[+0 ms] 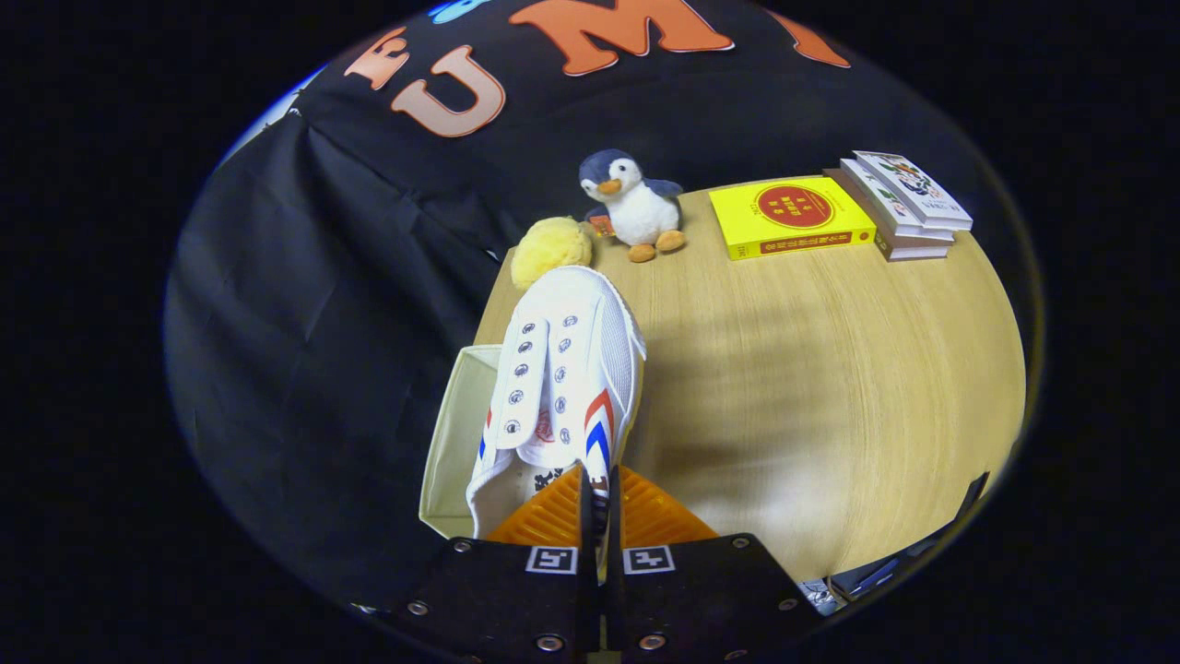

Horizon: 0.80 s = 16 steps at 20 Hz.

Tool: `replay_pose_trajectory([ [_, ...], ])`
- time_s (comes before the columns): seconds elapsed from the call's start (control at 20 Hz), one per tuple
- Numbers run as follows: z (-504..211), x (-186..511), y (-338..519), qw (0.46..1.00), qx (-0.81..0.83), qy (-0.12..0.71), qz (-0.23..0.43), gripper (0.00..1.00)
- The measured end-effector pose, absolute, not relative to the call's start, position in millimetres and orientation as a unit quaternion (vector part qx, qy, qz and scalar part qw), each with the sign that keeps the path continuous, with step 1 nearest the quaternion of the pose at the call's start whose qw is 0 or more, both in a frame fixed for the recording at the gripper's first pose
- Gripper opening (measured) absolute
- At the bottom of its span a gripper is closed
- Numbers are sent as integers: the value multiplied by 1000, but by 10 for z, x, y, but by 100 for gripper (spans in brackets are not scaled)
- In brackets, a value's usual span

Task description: Open the storage box then place both shoes into the box .Put the left shoe in first, then the right shoe, with the right side of both shoes facing outward in a uniform manner.

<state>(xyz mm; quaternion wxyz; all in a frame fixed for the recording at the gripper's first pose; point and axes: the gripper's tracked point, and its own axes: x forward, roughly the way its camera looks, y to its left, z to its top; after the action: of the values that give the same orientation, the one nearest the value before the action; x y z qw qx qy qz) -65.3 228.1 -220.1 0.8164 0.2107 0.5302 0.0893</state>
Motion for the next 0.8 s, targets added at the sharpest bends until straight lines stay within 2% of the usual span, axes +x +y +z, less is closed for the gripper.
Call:
replay_pose_trajectory([
  [0.4, -2494, -726, 3061, 793, 179, 572, 110, 4],
  [0.8, -2702, -792, 3214, 781, 157, 600, 77, 4],
])
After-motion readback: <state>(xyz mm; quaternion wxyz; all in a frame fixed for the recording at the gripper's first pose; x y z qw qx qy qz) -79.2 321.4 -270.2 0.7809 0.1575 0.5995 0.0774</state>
